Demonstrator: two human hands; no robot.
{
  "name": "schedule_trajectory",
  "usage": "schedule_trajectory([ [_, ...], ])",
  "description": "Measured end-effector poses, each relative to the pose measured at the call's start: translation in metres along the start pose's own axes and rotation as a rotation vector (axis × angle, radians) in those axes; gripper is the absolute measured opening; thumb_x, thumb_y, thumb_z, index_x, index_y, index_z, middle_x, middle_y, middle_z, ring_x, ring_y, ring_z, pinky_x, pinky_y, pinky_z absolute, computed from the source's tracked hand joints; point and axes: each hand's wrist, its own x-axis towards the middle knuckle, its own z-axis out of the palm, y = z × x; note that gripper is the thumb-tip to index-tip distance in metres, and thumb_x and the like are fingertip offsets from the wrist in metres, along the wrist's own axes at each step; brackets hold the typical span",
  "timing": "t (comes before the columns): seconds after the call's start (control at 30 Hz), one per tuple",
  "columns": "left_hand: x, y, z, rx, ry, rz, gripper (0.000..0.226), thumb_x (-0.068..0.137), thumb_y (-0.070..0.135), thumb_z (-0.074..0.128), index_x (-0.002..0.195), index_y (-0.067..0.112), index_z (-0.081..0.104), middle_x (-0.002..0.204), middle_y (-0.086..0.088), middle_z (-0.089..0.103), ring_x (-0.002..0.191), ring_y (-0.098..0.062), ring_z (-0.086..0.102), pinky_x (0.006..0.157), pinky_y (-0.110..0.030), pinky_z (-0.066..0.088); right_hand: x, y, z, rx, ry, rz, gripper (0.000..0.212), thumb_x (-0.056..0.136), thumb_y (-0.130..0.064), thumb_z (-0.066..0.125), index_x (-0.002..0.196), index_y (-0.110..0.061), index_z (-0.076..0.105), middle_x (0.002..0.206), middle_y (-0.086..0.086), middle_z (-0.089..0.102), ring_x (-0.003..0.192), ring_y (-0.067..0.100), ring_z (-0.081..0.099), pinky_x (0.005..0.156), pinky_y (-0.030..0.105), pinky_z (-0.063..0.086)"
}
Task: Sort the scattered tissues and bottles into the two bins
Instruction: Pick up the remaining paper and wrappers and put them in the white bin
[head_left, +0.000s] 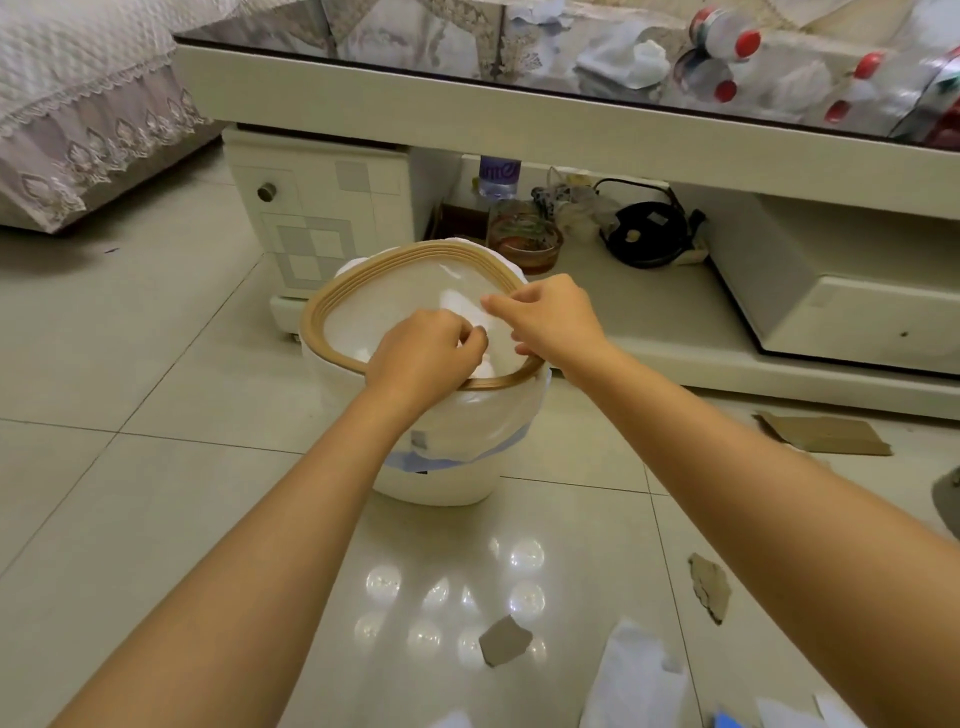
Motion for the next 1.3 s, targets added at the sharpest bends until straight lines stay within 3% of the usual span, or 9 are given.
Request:
schedule_trajectory([
  [0.13,0.006,0.035,0.021,-0.049,-0.016,0.104,0.041,0.097,0.036,0.043,0.074,0.019,0.071,0.054,0.007,0.056,0.056,-0.011,0.056,0.057,-0.029,0.047,-0.008,0.03,-0.031,0.023,0.088,0.031,0.034,0.09,-0.032,0.058,0.085,-0.003,0.073,0.082,0.014,0.072,0.08,0.027,0.069,0.071,0.041,0.06],
  [0.27,0.011,0.08,0.049,-0.083,-0.062,0.207,0.038,0.097,0.039,0.044,0.079,0.021,0.072,0.055,0.008,0.056,0.057,-0.012,0.057,0.061,-0.033,0.051,-0.026,0.071,-0.073,0.138,0.185,0.064,0.034,0.096,-0.029,0.05,0.084,-0.006,0.071,0.079,0.01,0.072,0.076,0.021,0.069,0.064,0.031,0.059],
  [0.5,0.012,0.138,0.085,-0.067,-0.061,0.298,0.04,0.096,0.046,0.044,0.082,0.019,0.07,0.059,0.003,0.059,0.058,-0.015,0.057,0.055,-0.032,0.047,-0.046,0.117,-0.127,0.302,0.177,0.093,0.031,0.096,-0.025,0.05,0.091,-0.002,0.071,0.085,0.015,0.072,0.074,0.016,0.067,0.065,0.02,0.056],
  [0.57,0.012,0.143,0.089,-0.052,-0.053,0.291,0.04,0.096,0.047,0.044,0.081,0.019,0.069,0.059,0.003,0.057,0.058,-0.014,0.055,0.048,-0.028,0.038,-0.048,0.123,-0.132,0.321,0.161,0.077,0.029,0.096,-0.023,0.051,0.094,-0.001,0.071,0.086,0.014,0.071,0.076,0.014,0.067,0.069,0.021,0.057],
  [0.7,0.013,0.139,0.088,-0.087,0.0,0.26,0.037,0.096,0.046,0.045,0.083,0.02,0.068,0.059,0.005,0.058,0.058,-0.013,0.055,0.047,-0.024,0.031,-0.05,0.121,-0.125,0.2,0.122,0.008,0.02,0.092,-0.023,0.057,0.098,-0.01,0.07,0.09,0.006,0.07,0.083,0.014,0.065,0.078,0.027,0.054],
  [0.83,0.009,0.136,0.09,-0.148,0.08,0.285,0.027,0.093,0.04,0.052,0.087,0.021,0.069,0.067,0.007,0.059,0.063,-0.011,0.054,0.049,-0.025,0.035,-0.059,0.115,-0.114,0.158,0.215,-0.023,0.019,0.089,-0.025,0.061,0.104,-0.017,0.068,0.093,-0.002,0.07,0.087,0.014,0.066,0.082,0.036,0.056],
  [1.0,-0.013,0.13,0.096,-0.387,0.157,0.362,0.018,0.089,0.032,0.056,0.083,0.019,0.065,0.071,0.006,0.058,0.07,-0.01,0.051,0.062,-0.034,0.047,-0.087,0.107,-0.111,0.331,0.265,-0.035,0.014,0.086,-0.02,0.066,0.099,-0.016,0.07,0.089,-0.003,0.071,0.078,0.011,0.066,0.063,0.024,0.056],
  [1.13,-0.048,0.12,0.094,-0.393,0.275,0.463,0.016,0.088,0.025,0.062,0.077,0.014,0.06,0.07,0.003,0.054,0.07,-0.013,0.047,0.066,-0.027,0.039,-0.116,0.109,-0.108,0.448,0.207,-0.066,0.01,0.086,-0.012,0.067,0.096,-0.01,0.069,0.082,0.003,0.071,0.07,0.013,0.068,0.058,0.021,0.053],
  [1.3,-0.089,0.07,0.101,-0.278,0.131,0.65,0.017,0.088,0.029,0.061,0.079,0.015,0.062,0.067,0.004,0.052,0.061,-0.01,0.045,0.053,-0.025,0.039,-0.147,0.134,-0.071,0.405,0.062,-0.074,0.011,0.084,-0.01,0.068,0.094,-0.012,0.07,0.085,0.004,0.073,0.078,0.018,0.07,0.069,0.029,0.057],
])
